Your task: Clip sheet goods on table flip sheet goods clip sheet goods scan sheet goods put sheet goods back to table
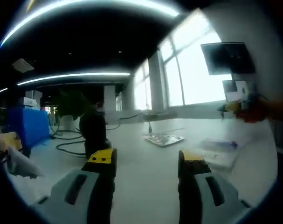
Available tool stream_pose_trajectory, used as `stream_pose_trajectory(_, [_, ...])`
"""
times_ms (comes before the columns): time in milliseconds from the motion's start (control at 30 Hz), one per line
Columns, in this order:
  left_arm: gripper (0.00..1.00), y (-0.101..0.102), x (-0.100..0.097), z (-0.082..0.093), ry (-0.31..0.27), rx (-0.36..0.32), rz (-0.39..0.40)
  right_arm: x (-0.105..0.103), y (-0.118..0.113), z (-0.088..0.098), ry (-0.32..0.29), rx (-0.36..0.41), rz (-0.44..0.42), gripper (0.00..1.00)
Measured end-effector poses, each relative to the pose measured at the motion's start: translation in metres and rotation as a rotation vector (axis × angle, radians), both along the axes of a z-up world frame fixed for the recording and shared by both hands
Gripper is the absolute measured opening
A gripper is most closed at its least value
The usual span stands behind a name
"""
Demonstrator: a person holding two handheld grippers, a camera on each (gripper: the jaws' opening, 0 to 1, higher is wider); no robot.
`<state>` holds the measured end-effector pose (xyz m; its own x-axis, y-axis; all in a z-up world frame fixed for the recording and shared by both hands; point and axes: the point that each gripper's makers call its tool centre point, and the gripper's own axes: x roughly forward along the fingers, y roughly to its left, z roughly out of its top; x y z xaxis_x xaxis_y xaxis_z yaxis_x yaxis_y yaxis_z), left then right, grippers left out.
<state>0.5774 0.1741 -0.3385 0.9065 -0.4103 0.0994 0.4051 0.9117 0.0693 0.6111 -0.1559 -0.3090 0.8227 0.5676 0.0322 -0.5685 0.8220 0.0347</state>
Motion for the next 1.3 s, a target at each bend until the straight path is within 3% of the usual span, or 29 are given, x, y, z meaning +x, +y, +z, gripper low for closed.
stream_pose_trajectory(400, [0.48, 0.001, 0.001, 0.001, -0.001, -0.010, 0.012, -0.018, -0.024, -0.026, -0.014, 0.018, -0.043, 0.65])
stream_pose_trajectory(433, [0.48, 0.001, 0.001, 0.001, -0.002, -0.006, 0.011, -0.020, -0.027, -0.027, -0.021, 0.022, -0.050, 0.65])
stream_pose_trajectory(500, [0.47, -0.001, 0.000, 0.002, -0.008, -0.003, 0.006, -0.025, -0.031, -0.017, -0.102, 0.044, -0.066, 0.63])
stream_pose_trajectory(567, [0.47, -0.002, 0.000, 0.001, -0.010, 0.005, 0.003, -0.030, -0.032, -0.016, -0.101, 0.114, -0.071, 0.63])
stream_pose_trajectory(667, [0.48, -0.004, -0.001, -0.001, 0.000, 0.011, -0.010, -0.029, -0.035, -0.020, -0.089, 0.082, -0.093, 0.63])
stream_pose_trajectory(733, [0.48, -0.004, -0.001, -0.004, 0.037, -0.038, -0.038, -0.030, -0.033, -0.021, -0.093, 0.075, -0.095, 0.63])
stream_pose_trajectory(833, [0.47, 0.000, 0.001, -0.001, 0.032, -0.059, -0.038, -0.032, -0.028, -0.022, -0.106, 0.051, -0.090, 0.63])
stream_pose_trajectory(900, [0.47, -0.004, 0.000, -0.002, 0.031, -0.042, -0.047, -0.033, -0.024, -0.021, -0.112, 0.058, -0.084, 0.63])
stream_pose_trajectory(1067, [0.47, -0.010, -0.005, 0.002, -0.017, 0.013, -0.041, -0.032, -0.018, -0.031, -0.094, -0.017, -0.089, 0.62])
stream_pose_trajectory(1300, [0.47, -0.012, -0.003, -0.002, 0.000, 0.024, -0.060, -0.031, -0.019, -0.033, -0.082, -0.020, -0.093, 0.60])
